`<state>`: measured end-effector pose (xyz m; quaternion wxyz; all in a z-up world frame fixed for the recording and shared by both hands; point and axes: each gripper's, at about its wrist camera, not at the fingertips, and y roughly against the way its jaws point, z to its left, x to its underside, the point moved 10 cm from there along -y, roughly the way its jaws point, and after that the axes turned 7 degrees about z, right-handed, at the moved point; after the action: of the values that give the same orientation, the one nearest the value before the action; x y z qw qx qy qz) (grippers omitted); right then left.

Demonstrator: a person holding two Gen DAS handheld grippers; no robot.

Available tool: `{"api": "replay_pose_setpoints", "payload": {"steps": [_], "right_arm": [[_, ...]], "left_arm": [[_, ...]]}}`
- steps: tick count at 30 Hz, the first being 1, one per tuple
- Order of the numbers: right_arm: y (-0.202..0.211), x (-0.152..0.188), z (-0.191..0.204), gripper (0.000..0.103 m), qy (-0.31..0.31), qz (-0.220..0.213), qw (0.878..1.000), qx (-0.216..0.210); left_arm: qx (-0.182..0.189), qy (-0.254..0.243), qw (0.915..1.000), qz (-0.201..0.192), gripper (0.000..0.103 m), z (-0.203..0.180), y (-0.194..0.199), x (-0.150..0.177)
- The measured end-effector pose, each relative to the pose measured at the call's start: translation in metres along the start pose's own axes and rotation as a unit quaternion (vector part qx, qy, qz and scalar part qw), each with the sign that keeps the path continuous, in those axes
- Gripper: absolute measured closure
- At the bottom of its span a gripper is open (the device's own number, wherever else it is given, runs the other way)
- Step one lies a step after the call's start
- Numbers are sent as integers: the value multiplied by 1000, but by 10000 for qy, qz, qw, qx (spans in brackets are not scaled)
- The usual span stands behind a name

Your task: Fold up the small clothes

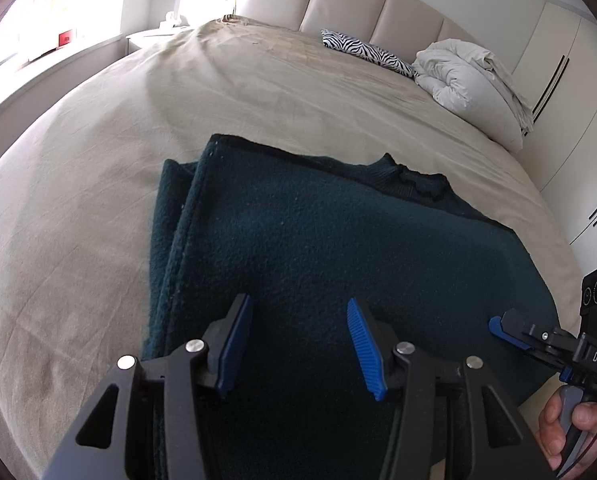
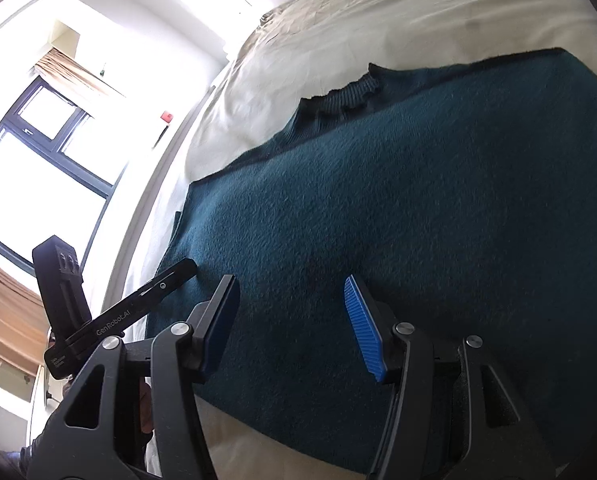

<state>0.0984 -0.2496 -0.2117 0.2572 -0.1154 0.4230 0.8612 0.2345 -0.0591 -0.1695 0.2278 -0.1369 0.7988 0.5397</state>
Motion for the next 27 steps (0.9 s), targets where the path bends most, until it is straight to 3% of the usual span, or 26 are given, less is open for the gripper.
{"api": "replay_pose_setpoints", "payload": {"steps": [2, 9, 17, 22, 27], "right_arm": [[11, -1, -12, 50, -333, -114, 9992, -190], [79, -4, -81, 50, -1127, -810, 9901, 192], [151, 10, -143, 49, -1994, -1469, 9675, 512], [155, 22, -116, 48, -1900, -1464, 9705, 242], [94, 34, -46, 48, -1495, -740, 9853, -379]], "left_arm": [[28, 36, 10000, -15, 51, 5, 5, 2], [29, 41, 10000, -74, 51, 11, 14, 12], [1, 202, 9998, -42, 51, 17, 31, 21], [314, 244, 9992, -48, 47, -1, 45, 32], [425, 98, 9990, 111, 45, -17, 38, 43]]}}
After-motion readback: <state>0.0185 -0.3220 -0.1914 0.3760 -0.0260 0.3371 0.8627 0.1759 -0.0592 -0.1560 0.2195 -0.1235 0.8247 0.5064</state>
